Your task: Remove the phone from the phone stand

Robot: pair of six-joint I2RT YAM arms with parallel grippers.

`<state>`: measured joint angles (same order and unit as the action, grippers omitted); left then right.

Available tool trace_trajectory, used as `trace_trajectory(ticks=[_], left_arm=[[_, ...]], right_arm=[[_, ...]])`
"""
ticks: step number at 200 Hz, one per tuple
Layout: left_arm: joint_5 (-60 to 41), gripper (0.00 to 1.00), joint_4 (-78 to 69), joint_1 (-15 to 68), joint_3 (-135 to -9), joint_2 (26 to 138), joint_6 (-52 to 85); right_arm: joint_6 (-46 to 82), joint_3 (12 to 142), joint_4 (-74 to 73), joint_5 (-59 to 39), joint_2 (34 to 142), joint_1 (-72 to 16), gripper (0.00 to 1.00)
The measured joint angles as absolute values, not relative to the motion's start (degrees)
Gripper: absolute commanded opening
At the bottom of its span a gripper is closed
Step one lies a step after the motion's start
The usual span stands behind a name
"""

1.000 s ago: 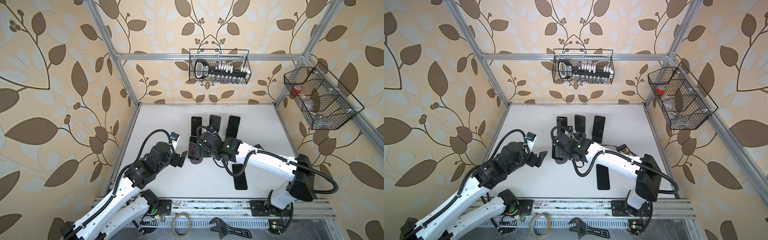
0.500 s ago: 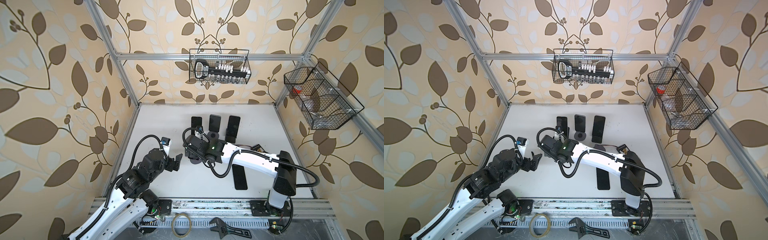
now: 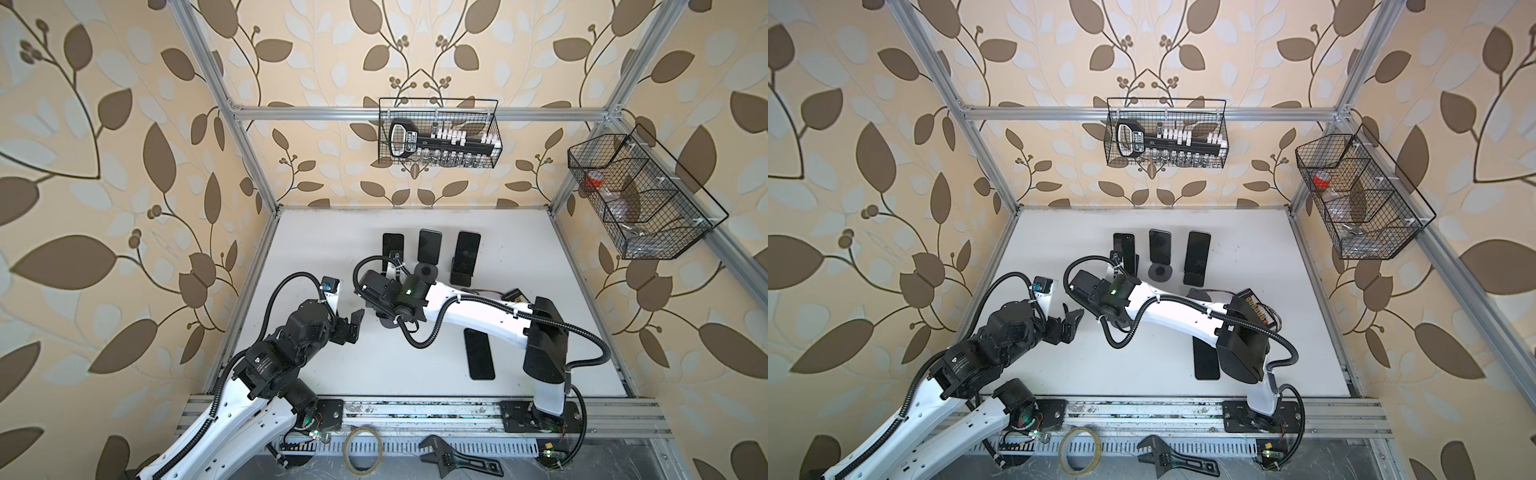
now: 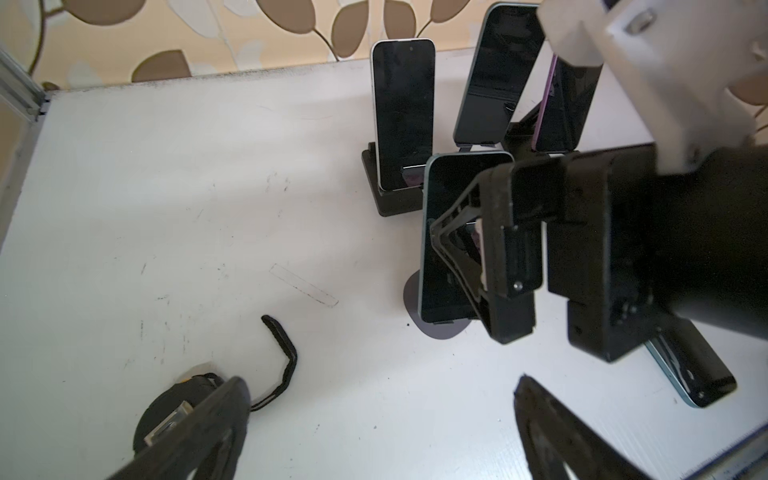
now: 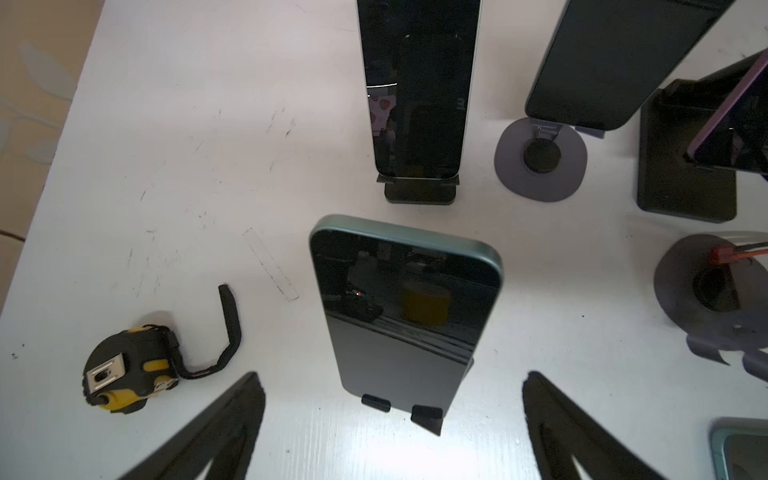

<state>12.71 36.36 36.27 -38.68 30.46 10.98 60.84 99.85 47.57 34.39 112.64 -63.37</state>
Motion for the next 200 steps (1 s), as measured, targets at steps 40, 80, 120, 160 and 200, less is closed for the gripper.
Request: trace_trajectory(ticks=[40,80,120,160,200], left_arm=[[15.20,0.99,36.36,36.27,-38.68,30.24,11.00],[16.88,0.99,36.38,36.18,-38.68,28.75,11.00],[18.00,0.99,36.38,35.90,-38.68,28.42,10.98],[18.63,0.99,36.38,35.86,-38.68,28.21,10.96],[18.74,0.99,36.38,35.35,-38.68,28.18,10.96]], right_arm=[[63.02,104.22,50.43,35.88,116.27,-63.37,0.97],[65.14,104.64,51.99,37.43,116.99,-63.37,0.97],[66.04,105.91,52.64,38.65,118.52,-63.37,0.97],[66.26,107.55,52.97,39.11,120.03,-63.35,0.96],[66.94,107.70,53.23,39.83,120.25,-63.31,0.95]])
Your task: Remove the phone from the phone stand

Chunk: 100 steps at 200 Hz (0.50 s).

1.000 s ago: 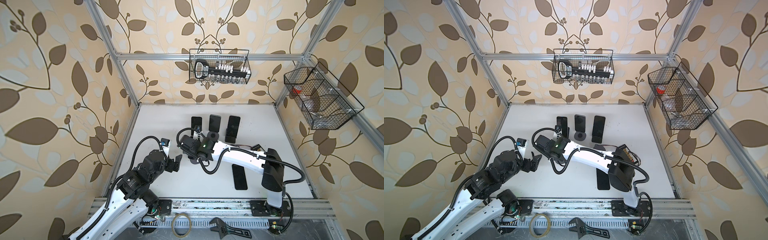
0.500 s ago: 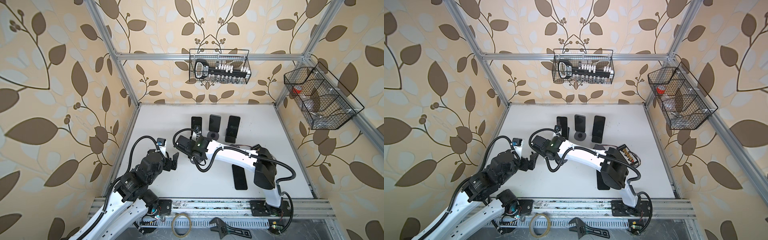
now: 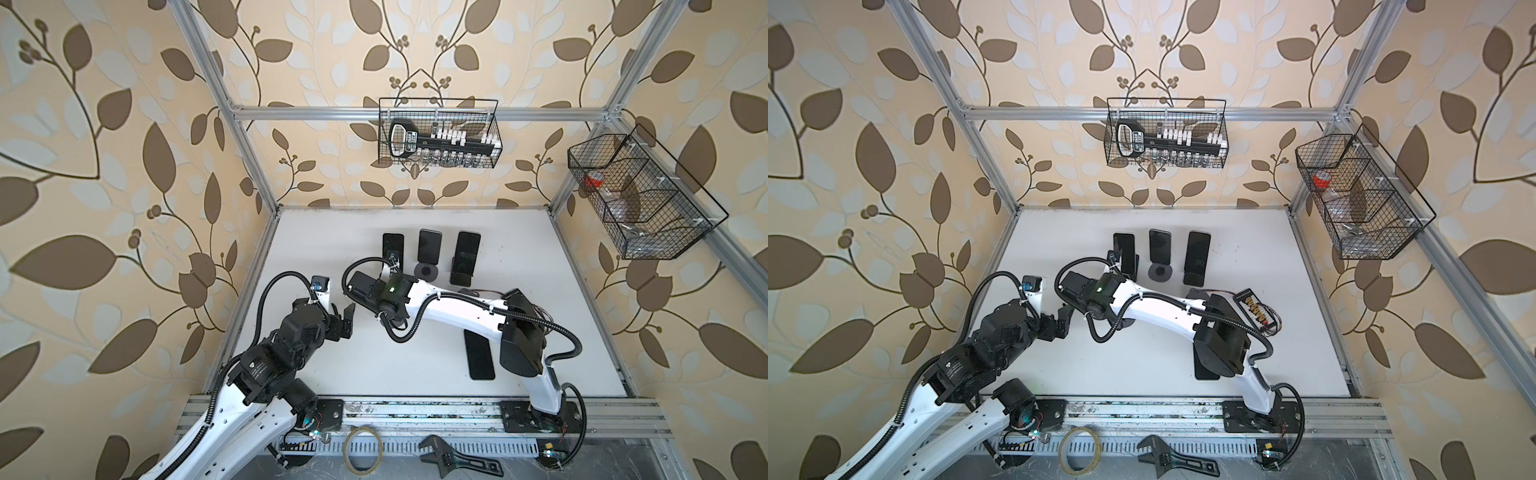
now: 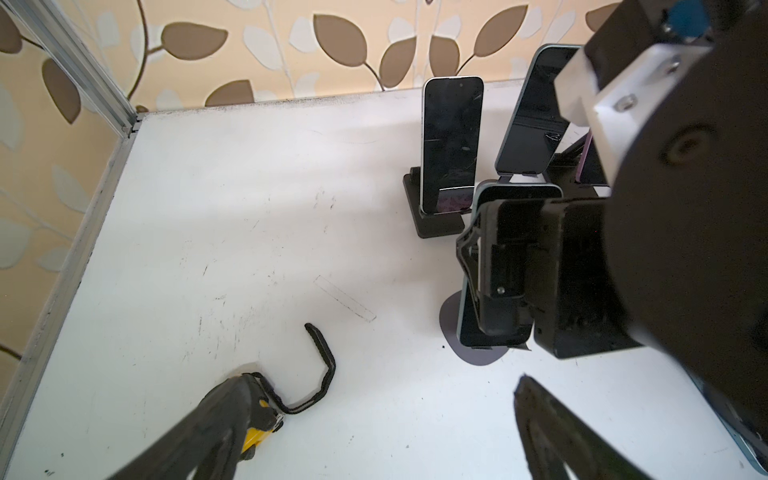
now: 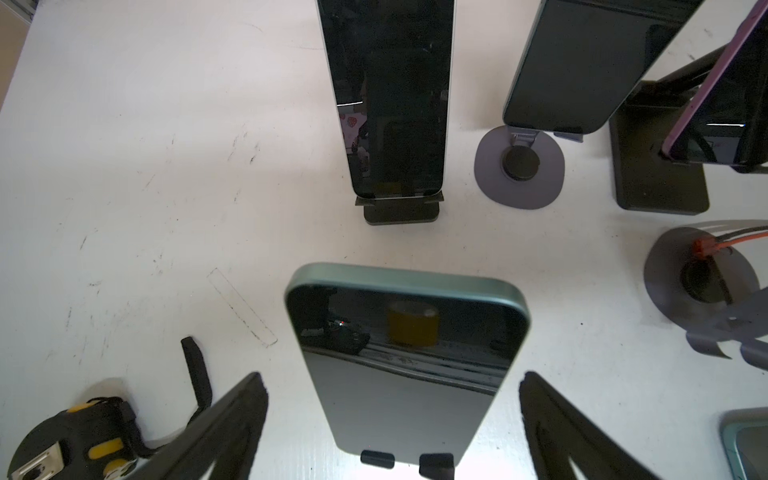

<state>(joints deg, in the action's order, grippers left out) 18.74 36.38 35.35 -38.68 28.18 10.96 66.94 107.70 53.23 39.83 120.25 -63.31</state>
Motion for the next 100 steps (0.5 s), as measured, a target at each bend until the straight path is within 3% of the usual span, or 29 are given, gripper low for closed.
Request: trace_trajectory(ticks=[100], left_arm=[[19.11,0.99,36.38,34.39,-38.68,27.99,10.87]], right_arm=[[67.09,109.27,53.54,40.58,123.02,-62.24,0.89]])
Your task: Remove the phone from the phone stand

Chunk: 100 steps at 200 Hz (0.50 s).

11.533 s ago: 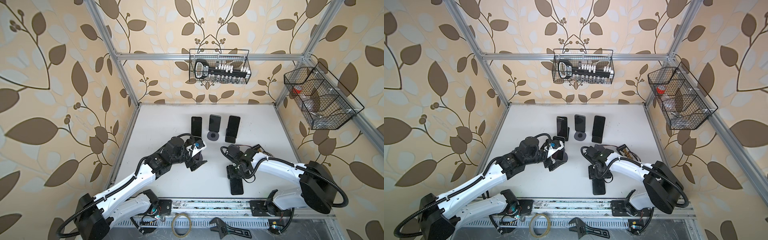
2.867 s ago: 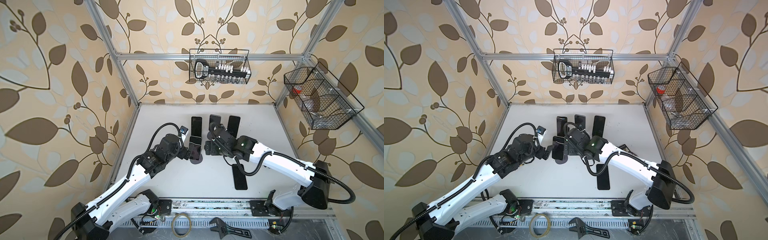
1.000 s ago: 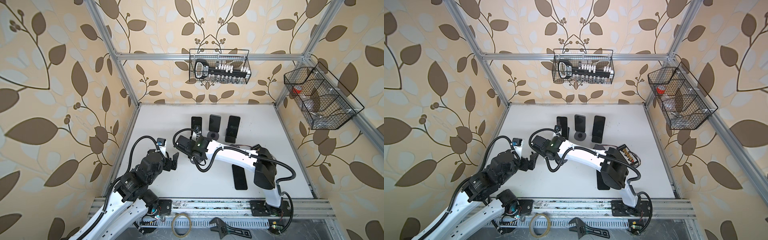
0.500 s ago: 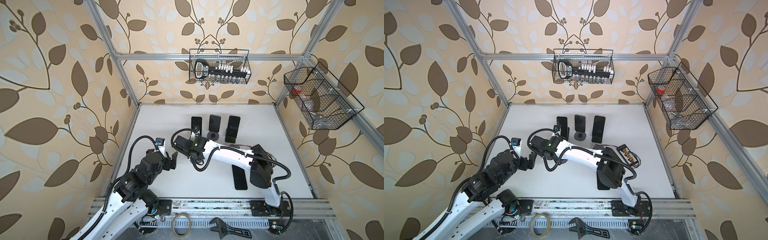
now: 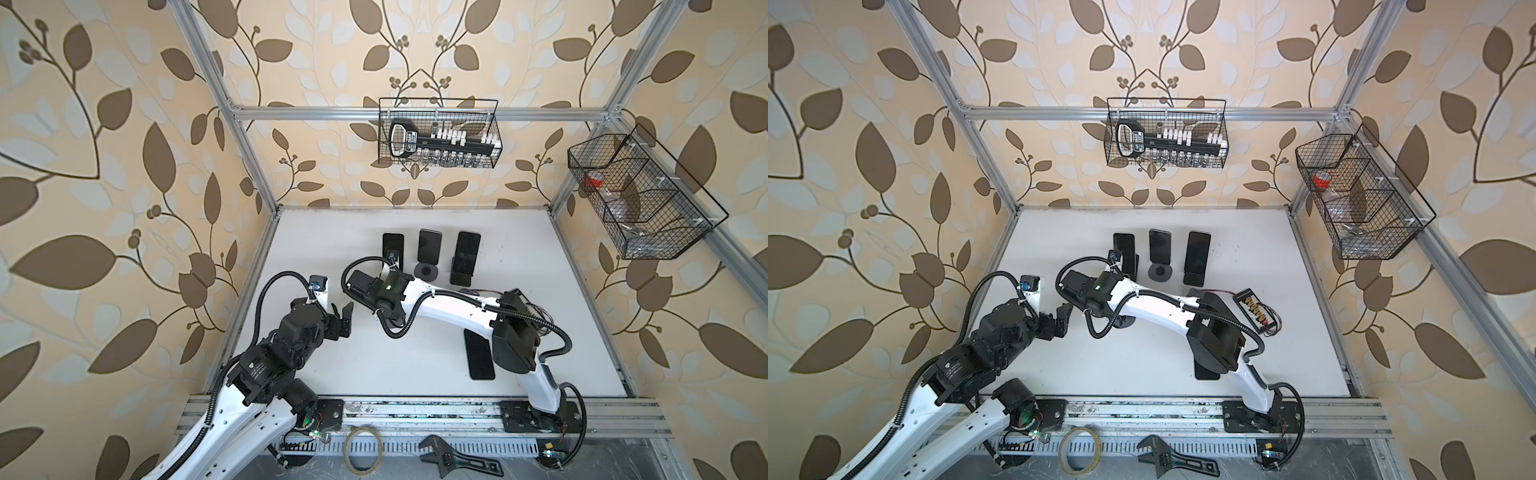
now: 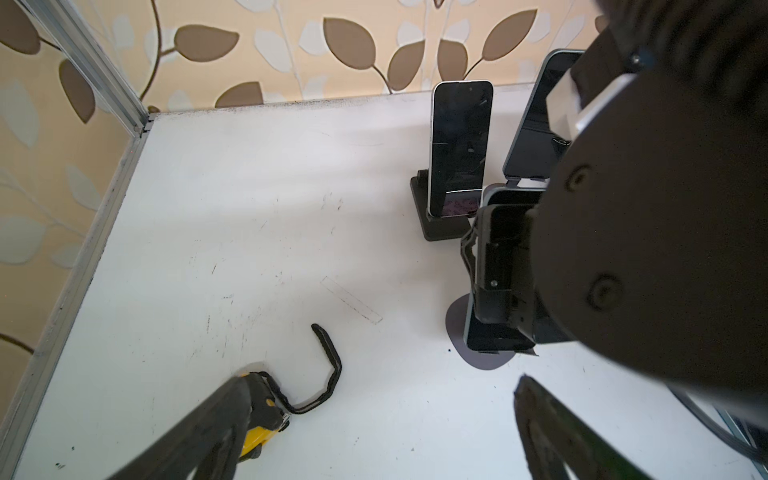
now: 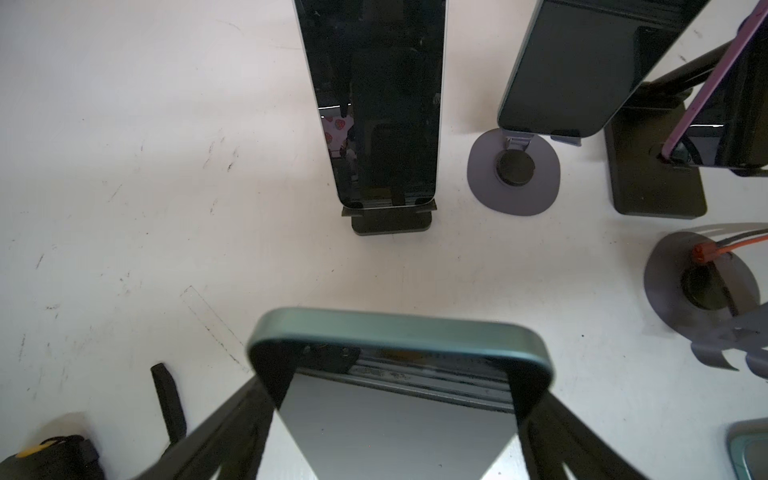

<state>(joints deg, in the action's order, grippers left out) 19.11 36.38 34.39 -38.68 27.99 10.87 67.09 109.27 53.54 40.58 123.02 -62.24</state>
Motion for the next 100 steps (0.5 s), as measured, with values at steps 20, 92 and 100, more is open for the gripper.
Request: trace_trajectory(ticks=[20,92,100], left_arm=[[19.05,0.99,36.38,33.95,-38.68,28.25,10.85],[18.46,0.99,36.36,32.91,-38.68,28.60,10.70],[18.46,0.99,36.36,32.91,-38.68,28.60,10.70]], right_arm=[[67.05,109.54,53.58,40.58,123.04,-62.24,0.87],[66.61,109.95,53.58,41.36,123.09,-62.22,0.82],[66.61,109.95,53.56,41.41,123.09,-62.22,0.81]])
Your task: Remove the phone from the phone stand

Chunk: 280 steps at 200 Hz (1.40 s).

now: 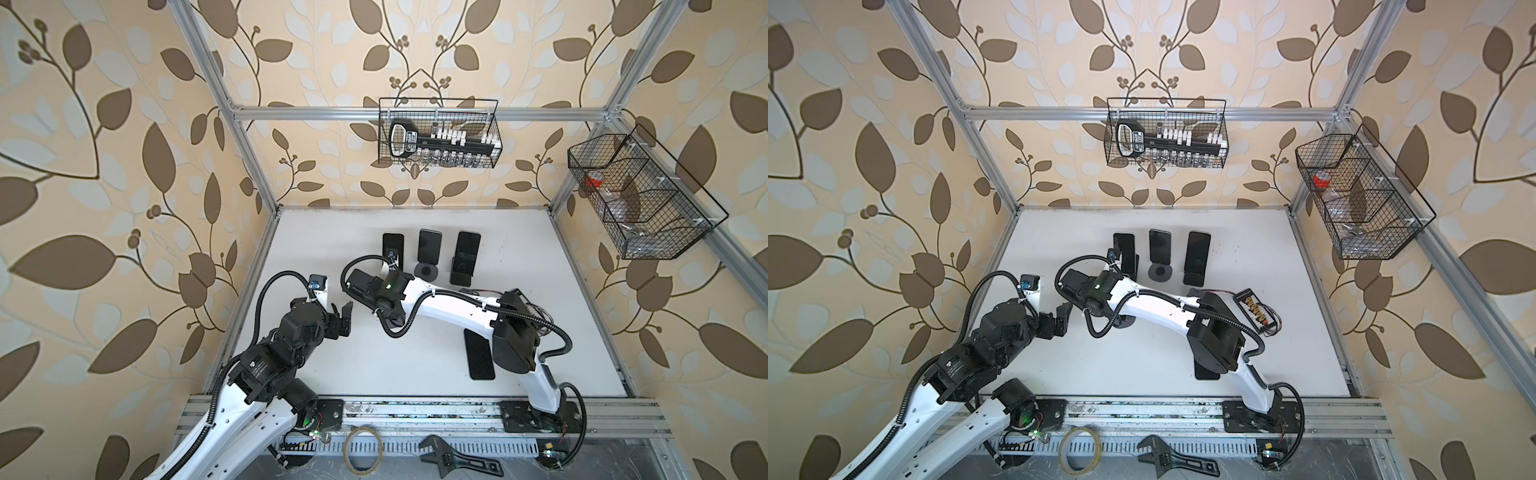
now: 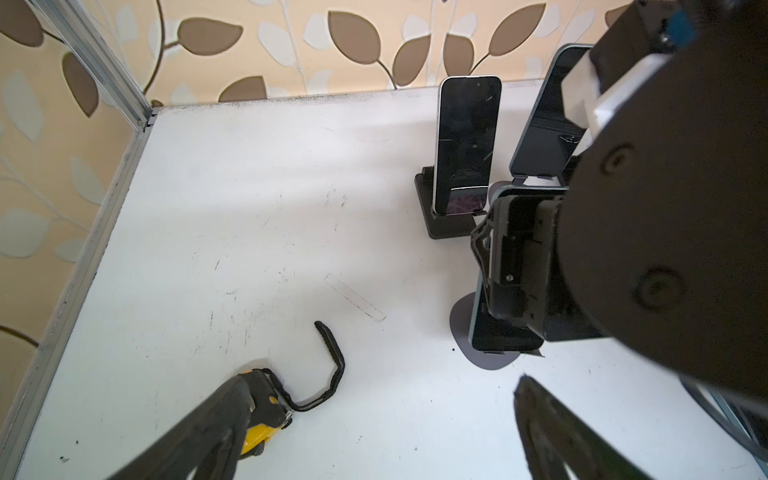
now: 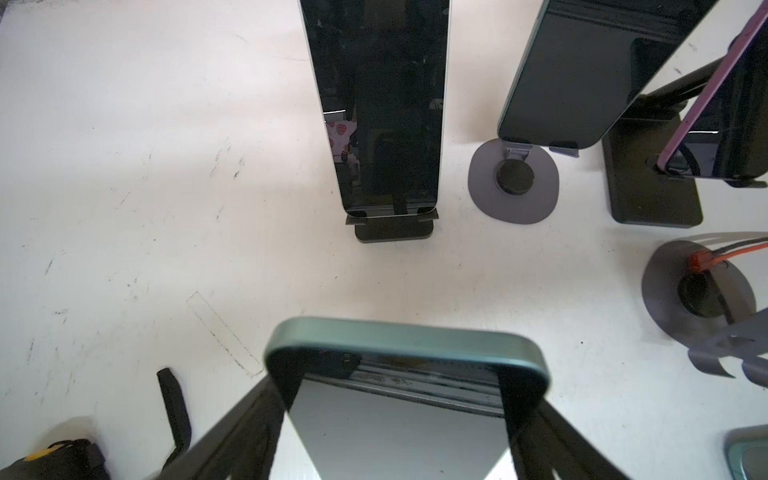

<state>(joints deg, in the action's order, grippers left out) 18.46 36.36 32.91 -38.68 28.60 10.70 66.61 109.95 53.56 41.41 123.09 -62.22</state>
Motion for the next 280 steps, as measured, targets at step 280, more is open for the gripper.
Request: trace_trajectory(ticks=[280], left_arm=[[16.71,0.99,36.27,32.14,-38.68,29.58,10.61]], right_arm=[[65.52,108.09,51.05,41.80,122.21,-62.17,0.74]])
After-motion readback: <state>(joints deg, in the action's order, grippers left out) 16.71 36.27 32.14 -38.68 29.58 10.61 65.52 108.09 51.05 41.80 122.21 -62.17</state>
